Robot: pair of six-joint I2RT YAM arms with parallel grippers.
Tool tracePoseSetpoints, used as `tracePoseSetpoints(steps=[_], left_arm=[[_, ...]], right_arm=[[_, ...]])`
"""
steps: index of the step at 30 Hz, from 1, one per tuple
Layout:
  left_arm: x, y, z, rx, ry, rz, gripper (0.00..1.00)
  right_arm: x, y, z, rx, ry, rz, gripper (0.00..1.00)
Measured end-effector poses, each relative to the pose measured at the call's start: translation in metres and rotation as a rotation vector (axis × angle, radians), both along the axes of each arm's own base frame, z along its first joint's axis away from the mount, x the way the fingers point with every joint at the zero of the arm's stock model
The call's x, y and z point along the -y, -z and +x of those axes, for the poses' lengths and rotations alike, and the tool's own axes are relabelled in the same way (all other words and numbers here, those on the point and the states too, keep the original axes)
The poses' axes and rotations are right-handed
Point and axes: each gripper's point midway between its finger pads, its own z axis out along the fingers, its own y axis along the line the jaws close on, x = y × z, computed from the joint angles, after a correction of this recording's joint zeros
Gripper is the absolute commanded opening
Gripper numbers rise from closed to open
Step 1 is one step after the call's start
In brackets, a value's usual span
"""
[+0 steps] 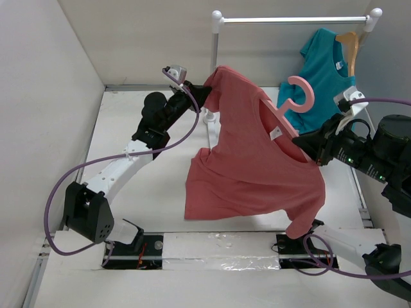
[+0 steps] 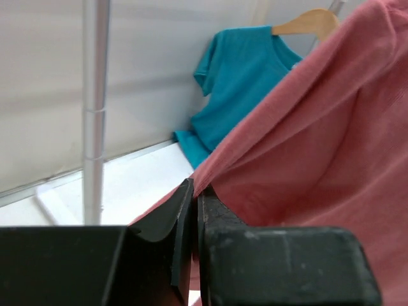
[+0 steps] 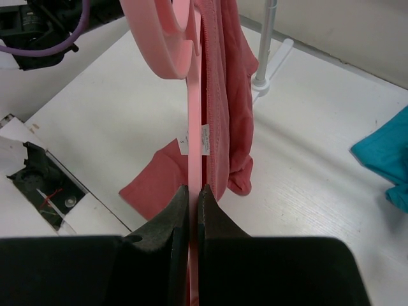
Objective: Place the t-shirt on the hanger
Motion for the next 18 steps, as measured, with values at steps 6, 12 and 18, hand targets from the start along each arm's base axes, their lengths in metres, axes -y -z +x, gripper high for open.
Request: tracePoseSetpoints(steps=[6,12,18], left_arm=[[-0.031,-0.003,0.015,-0.054,-0.202,-0.035,0.00],[-0.043,-0.017,0.020,-0.080,-0.271,-0.066,0.00],[-0.037,-0.005,0.014,-0.117,-0.230,-0.092,0.35]], right_arm=[[0.008,0.010,-0.001,-0.021,0.038,-0.023,0.00],[0.017,0.000,-0.004,-0.011,0.071,-0.025,0.00],[0.019,0.022,0.005,-0.032,0.110,-0.044,0.00]])
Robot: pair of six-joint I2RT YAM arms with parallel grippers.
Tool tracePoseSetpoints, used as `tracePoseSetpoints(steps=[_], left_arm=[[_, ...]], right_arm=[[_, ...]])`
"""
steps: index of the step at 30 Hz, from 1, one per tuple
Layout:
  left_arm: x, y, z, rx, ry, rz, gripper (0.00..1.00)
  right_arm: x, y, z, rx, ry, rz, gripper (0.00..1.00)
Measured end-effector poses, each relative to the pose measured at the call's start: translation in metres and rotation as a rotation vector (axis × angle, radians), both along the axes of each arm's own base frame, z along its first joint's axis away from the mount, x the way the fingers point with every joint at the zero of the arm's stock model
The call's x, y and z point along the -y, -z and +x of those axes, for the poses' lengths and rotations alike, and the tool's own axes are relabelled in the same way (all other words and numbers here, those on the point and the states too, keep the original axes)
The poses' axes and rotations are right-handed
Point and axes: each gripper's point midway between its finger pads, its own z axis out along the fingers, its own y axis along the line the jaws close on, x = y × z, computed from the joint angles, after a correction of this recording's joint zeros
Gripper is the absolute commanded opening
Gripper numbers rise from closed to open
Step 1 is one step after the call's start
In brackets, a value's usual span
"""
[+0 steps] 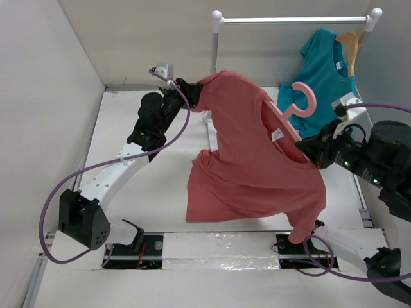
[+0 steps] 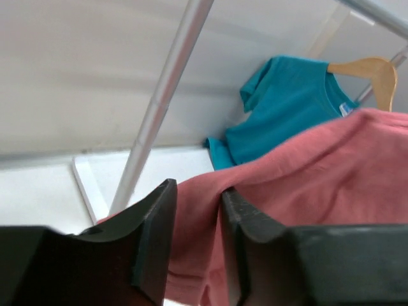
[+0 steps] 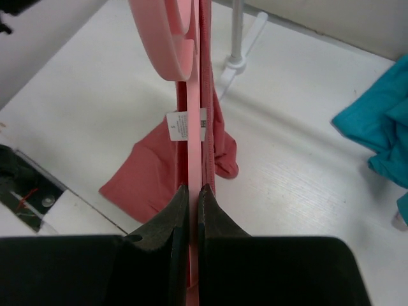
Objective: Place the t-shirt on the hanger
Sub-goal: Place the T-shirt on the hanger, then place the hanger at the clothesline.
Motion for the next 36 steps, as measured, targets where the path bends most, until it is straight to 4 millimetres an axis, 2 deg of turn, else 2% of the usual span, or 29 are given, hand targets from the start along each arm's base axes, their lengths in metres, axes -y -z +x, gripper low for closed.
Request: tracePoseSetpoints(steps=[1,4,6,7,10,13,15,18,22,25,29,32,36], left_arm=[[0.000,0.009,-0.003,-0.016,0.007,0.000,0.41],[-0.002,0.044,-0.017,-0.082,0.033,0.007,0.45],[-0.004,0.062,-0.031,-0.119,0.059,-0.001,0.45],[-0.005,0.068,-0.040,-0.134,0.076,-0.011,0.37],[-0.006,0.077,-0.073,-0.143,0.129,-0.053,0.29],[-0.001,0.075,-0.104,-0.126,0.197,-0.087,0.23],[0.001,0.075,-0.118,-0.116,0.230,-0.099,0.20],[-0.005,0.084,-0.126,-0.120,0.225,-0.103,0.17],[-0.008,0.121,-0.130,-0.177,0.216,-0.075,0.17],[-0.006,0.152,-0.128,-0.234,0.214,-0.035,0.17],[-0.004,0.178,-0.130,-0.282,0.229,0.004,0.17],[-0.004,0.179,-0.133,-0.276,0.239,0.010,0.17],[-0.004,0.163,-0.139,-0.223,0.245,0.002,0.17]], right_arm=[[0.000,0.007,0.006,-0.014,0.019,-0.013,0.00],[0.002,0.030,0.028,-0.067,0.089,-0.067,0.00],[0.003,0.039,0.044,-0.085,0.139,-0.092,0.00],[0.003,0.041,0.051,-0.089,0.160,-0.101,0.00],[0.009,0.046,0.074,-0.089,0.243,-0.127,0.00],[0.024,0.043,0.099,-0.083,0.353,-0.144,0.00],[0.034,0.041,0.118,-0.083,0.419,-0.148,0.00],[0.050,0.036,0.148,-0.079,0.504,-0.142,0.00],[0.069,0.024,0.180,-0.067,0.581,-0.123,0.00],[0.083,0.006,0.202,-0.036,0.627,-0.098,0.00],[0.102,-0.015,0.233,0.008,0.687,-0.067,0.00],[0.122,-0.018,0.252,0.019,0.736,-0.058,0.00],[0.147,-0.013,0.275,0.010,0.786,-0.057,0.00]])
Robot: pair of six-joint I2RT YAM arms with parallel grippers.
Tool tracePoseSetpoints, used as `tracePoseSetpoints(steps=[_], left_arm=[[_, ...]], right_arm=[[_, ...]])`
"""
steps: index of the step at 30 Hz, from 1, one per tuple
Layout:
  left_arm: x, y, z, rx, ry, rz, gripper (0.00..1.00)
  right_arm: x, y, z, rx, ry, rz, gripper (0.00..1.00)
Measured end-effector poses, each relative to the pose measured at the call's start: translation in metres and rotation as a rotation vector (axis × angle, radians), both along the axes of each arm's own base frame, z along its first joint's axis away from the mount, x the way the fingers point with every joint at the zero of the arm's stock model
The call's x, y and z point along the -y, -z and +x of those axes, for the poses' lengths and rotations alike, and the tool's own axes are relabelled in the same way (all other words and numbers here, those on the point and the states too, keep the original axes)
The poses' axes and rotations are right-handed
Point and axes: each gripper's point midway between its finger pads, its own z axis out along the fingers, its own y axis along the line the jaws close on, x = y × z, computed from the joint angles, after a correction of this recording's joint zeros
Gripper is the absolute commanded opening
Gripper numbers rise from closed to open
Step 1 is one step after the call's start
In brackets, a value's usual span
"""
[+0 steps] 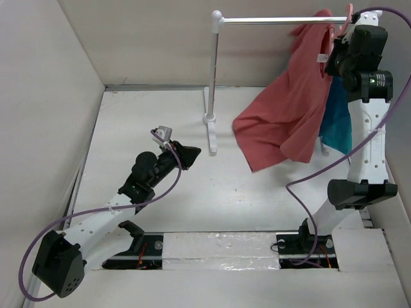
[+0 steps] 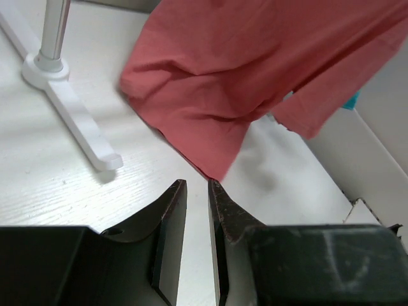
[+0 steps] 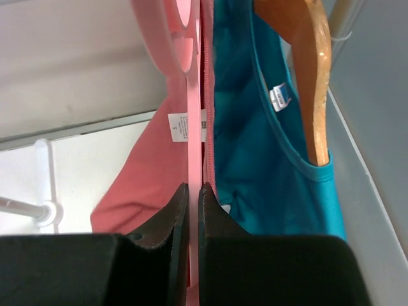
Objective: Place the t-shirt on the hanger
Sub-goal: Place the hanger at the clothesline.
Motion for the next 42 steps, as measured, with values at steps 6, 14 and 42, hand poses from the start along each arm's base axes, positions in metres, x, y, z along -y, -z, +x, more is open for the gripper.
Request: tracePoseSetpoints(steps=[6,14,42], left_arm=[[0.002,-0.006,-0.004,0.026,0.005,-0.002,0.17],[0.001,-0.006,-0.003,0.029,0.005,0.004,0.17],[0.006,0.010,-0.001,-0.003,0.022,0.038,0.18]], right_arm=[[0.014,0.009,0.009,-0.015,0.017,0.016,0.00],[0.028,0.006,0.026,0.034,0.011,0.060,0.00],[0.042,0.057,0.069,0.081,-0.051,0.181,0.29]])
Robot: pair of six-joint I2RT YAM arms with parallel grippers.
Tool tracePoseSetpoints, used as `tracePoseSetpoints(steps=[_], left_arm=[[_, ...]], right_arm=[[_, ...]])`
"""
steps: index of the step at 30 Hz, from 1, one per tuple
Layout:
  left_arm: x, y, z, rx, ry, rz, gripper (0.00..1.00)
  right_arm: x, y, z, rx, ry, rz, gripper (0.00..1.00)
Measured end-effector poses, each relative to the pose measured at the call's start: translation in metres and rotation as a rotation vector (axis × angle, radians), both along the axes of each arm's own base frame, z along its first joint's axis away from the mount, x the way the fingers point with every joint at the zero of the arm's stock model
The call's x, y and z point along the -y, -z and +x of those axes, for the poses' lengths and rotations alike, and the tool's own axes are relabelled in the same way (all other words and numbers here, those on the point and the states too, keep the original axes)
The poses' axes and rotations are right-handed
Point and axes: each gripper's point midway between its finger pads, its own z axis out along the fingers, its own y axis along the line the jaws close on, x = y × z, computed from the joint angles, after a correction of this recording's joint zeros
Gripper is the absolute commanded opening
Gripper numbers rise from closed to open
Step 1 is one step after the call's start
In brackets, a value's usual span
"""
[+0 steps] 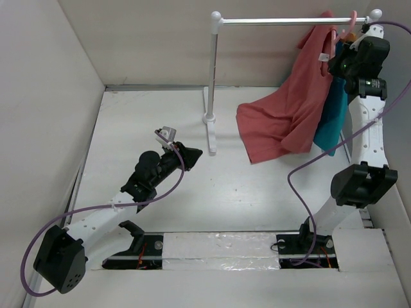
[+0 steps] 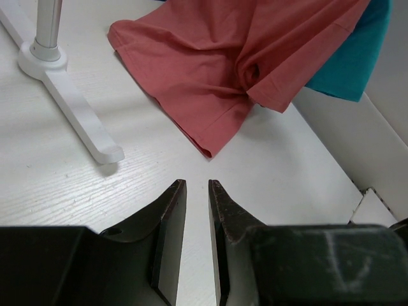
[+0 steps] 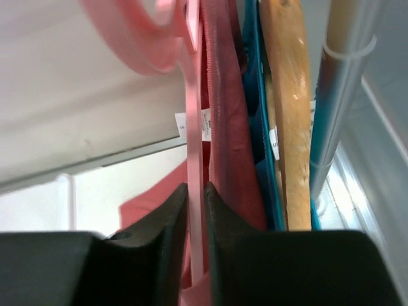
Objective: Place the t-shirt on the hanger
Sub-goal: Place the hanger at the clothesline, then reset both arms
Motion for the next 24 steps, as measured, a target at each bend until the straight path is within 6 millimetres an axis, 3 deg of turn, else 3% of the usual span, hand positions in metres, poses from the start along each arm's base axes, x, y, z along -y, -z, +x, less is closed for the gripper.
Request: tracePoseSetpoints(steps=[1,3,4,5,7,11,12,13,16,21,24], left_arm=[[0.000,0.000,0.000,0.000,0.000,0.000,0.19],[0.000,0.000,0.000,0.001,0.000,0.000,0.22],[0.000,0.000,0.000,0.000,-0.001,0.000,0.27],[0.000,0.000,0.000,0.001,-0.001,0.001,0.29],[0.000,0.000,0.000,0.001,-0.003,0.001,0.36],[-0.001,0.000,0.001,-0.001,-0.006,0.001,0.49],[-0.001,0.001,0.001,-0.003,-0.008,0.000,0.51],[-0.001,0.001,0.001,-0.006,-0.008,0.001,0.51],[-0.001,0.002,0.001,-0.008,-0.007,0.000,0.54],[-0.002,-0.002,0.000,0.002,-0.009,-0.007,0.56],[-0.003,-0.011,-0.002,0.025,-0.012,-0.023,0.58]], right_arm=[[0.000,-0.001,-0.002,0.005,0.000,0.006,0.47],[0.000,-0.004,-0.003,0.016,-0.005,0.016,0.64],[0.000,-0.006,-0.003,0.020,-0.007,0.019,0.82],[-0.001,-0.007,-0.004,0.022,-0.007,0.030,0.89],[-0.002,-0.009,-0.007,0.025,-0.008,0.033,0.93],[-0.007,-0.027,-0.019,0.058,0.001,0.025,0.89],[-0.010,-0.036,-0.025,0.075,0.004,0.020,1.00],[-0.014,-0.047,-0.032,0.099,0.004,0.016,1.00],[-0.030,-0.087,-0.068,0.197,-0.008,-0.001,1.00],[-0.076,-0.146,-0.166,0.426,-0.116,0.002,1.00],[-0.116,-0.154,-0.226,0.556,-0.266,0.023,1.00]])
